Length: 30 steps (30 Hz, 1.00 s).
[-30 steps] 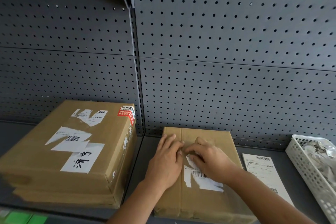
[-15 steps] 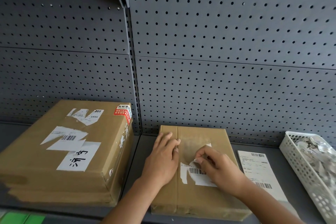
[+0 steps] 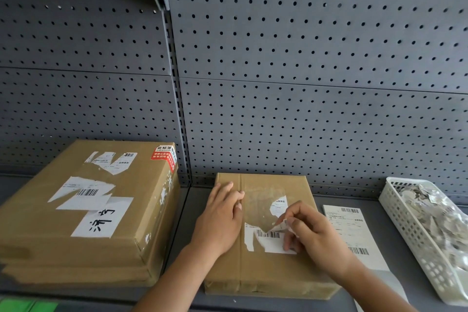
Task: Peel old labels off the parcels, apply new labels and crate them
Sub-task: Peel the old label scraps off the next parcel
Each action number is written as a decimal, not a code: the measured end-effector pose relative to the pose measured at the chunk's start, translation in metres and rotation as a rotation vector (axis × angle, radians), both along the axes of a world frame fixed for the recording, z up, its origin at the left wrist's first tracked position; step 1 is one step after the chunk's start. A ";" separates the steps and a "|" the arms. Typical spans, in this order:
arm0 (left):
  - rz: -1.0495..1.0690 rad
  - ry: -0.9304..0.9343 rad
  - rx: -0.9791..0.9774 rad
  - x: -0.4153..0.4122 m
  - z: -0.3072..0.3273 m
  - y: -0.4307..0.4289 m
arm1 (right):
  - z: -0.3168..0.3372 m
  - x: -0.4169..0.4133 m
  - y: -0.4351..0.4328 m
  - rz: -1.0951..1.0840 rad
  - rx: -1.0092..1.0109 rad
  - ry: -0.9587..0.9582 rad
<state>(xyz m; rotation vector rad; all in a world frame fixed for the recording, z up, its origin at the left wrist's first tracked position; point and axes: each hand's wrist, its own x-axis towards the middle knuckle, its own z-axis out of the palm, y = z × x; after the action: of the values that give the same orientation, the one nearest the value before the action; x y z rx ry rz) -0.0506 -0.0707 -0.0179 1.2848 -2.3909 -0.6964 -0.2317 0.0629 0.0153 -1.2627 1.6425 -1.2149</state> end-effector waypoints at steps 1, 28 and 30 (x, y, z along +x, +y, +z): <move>0.000 0.000 0.000 0.000 0.000 0.000 | 0.001 0.000 0.000 -0.011 0.000 -0.015; -0.005 0.002 0.005 0.000 0.001 0.001 | 0.030 -0.037 0.015 -0.301 -0.173 0.031; -0.006 0.003 0.003 0.000 0.001 0.001 | 0.023 -0.032 0.014 -0.183 -0.128 0.107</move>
<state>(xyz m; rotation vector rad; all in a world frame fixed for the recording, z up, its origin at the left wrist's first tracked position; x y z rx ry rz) -0.0501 -0.0697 -0.0169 1.2780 -2.3932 -0.7037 -0.2636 0.0765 0.0385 -1.2971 1.8147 -1.4034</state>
